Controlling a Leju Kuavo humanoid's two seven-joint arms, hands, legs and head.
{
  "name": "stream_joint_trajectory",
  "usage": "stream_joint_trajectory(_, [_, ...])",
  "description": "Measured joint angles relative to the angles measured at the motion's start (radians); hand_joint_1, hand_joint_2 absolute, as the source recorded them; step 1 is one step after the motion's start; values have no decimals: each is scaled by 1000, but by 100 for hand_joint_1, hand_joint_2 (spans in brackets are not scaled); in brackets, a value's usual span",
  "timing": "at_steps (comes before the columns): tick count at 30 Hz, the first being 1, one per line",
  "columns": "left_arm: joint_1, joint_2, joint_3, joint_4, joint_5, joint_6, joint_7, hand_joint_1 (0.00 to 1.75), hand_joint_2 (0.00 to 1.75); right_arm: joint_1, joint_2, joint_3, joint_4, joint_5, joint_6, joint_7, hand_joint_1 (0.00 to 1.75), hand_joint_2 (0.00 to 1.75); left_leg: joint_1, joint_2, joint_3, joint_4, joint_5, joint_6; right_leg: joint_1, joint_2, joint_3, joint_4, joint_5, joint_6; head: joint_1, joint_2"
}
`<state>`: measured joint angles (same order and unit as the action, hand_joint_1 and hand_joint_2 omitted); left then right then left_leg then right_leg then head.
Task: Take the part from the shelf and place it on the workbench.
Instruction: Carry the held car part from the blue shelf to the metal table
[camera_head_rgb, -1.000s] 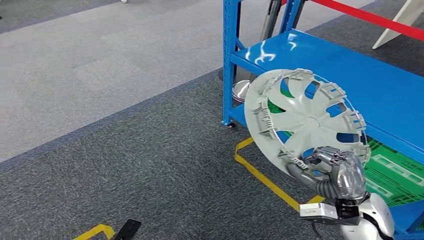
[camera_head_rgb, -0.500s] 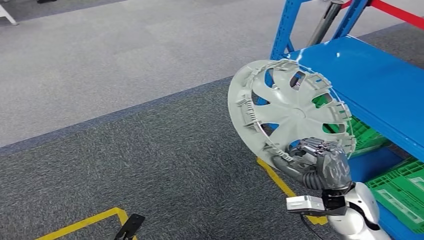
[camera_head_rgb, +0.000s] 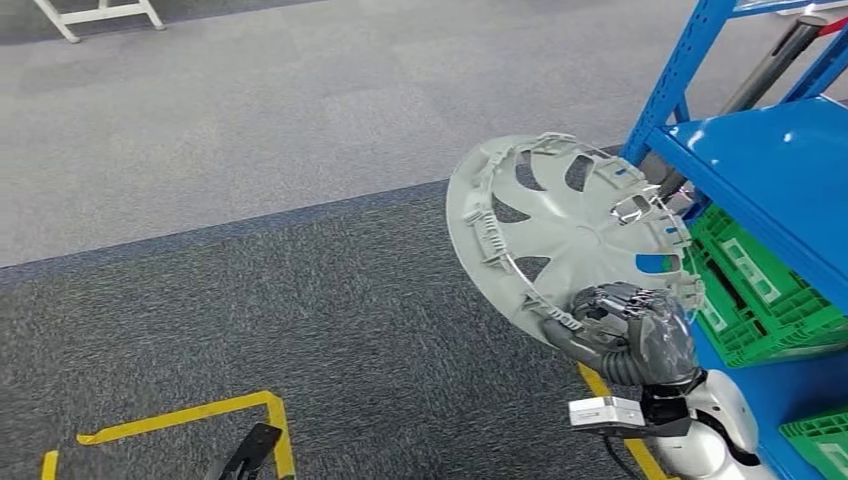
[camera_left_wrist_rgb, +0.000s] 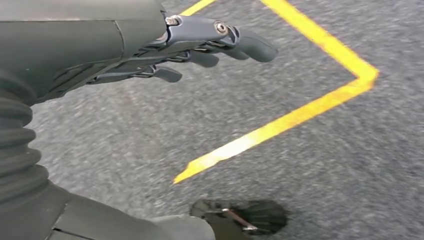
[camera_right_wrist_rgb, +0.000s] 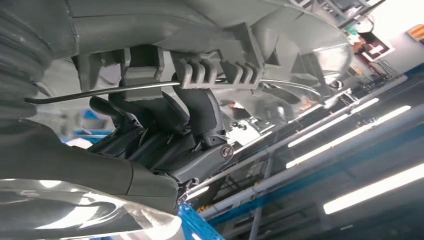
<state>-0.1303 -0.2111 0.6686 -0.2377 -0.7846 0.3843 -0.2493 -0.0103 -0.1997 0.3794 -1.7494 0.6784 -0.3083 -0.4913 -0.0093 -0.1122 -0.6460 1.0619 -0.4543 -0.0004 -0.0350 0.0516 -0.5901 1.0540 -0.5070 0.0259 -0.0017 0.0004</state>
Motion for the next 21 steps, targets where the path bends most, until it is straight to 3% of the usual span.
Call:
stream_joint_trajectory(2, [-2,2,-2,0,-11,8,1,0,175,5,0,-1,-1,0,-3,1,175,175,-1,67,-40,89,-48,-10,3,-31,6,-3,-2,-10,-6,0])
stream_joint_trajectory(3, [-3,3,-4,0,-22,14,1,0,175,8,0,-1,-2,0,-6,1,175,175,1,89,-71,155,-77,-13,6,-47,8,-3,-4,-13,-8,0])
stream_joint_trajectory(5, [-3,4,-12,0,-46,25,2,0,175,9,0,-3,-2,2,-9,2,175,175,7,102,-116,250,-104,-17,9,-78,11,-3,-9,-18,-8,0])
stream_joint_trajectory(6, [-3,5,-17,0,-55,27,3,0,175,7,0,-4,-2,5,-9,2,175,175,8,104,-115,248,-92,-16,10,-91,13,-3,-11,-19,-8,0])
stream_joint_trajectory(7, [-2,7,-22,0,-61,29,4,0,175,5,0,-4,-2,7,-10,3,175,175,8,109,-96,209,-62,-15,11,-104,16,-3,-13,-19,-8,0])
stream_joint_trajectory(9, [-4,9,-29,0,-67,30,7,0,175,0,0,-4,-2,11,-10,3,175,175,1,146,-30,78,-1,-6,13,-127,25,-4,-20,-16,-8,0])
stream_joint_trajectory(10, [-6,10,-33,0,-69,31,10,0,175,-2,0,-4,-2,11,-11,3,175,175,-6,170,-5,25,14,1,15,-136,27,-5,-23,-13,-9,0])
stream_joint_trajectory(12, [-9,11,-38,0,-74,33,18,0,175,-4,0,-6,-2,12,-13,4,175,175,-20,194,10,-13,10,12,19,-158,31,-8,-27,-5,-7,0])
stream_joint_trajectory(14, [-8,15,-43,0,-80,36,26,0,175,-5,0,-7,-2,15,-15,6,175,175,-19,171,13,-26,12,22,18,-168,38,-12,-34,6,-6,0])
stream_joint_trajectory(16, [-9,18,-48,0,-87,39,34,0,175,-4,0,-9,-4,17,-17,10,175,175,-13,146,23,-39,17,35,13,-124,24,24,-61,12,-5,0])
stream_joint_trajectory(18, [-12,18,-55,0,-96,41,38,0,175,2,-1,-14,-5,21,-19,14,175,175,-9,121,26,-42,17,43,12,-70,-39,140,-113,13,-1,0])
stream_joint_trajectory(19, [-13,18,-59,0,-99,41,40,0,175,7,-2,-17,-5,24,-19,16,175,175,-8,107,26,-42,17,46,13,-59,-79,206,-134,14,2,0])
stream_joint_trajectory(20, [-12,17,-61,0,-102,41,41,0,175,11,-2,-19,-5,26,-19,17,175,175,-8,92,27,-41,16,47,13,-54,-110,251,-140,15,2,0])
stream_joint_trajectory(21, [-11,18,-63,0,-102,41,43,0,175,13,-2,-21,-5,28,-19,17,175,175,-8,77,28,-41,16,47,13,-53,-126,263,-126,15,2,0])
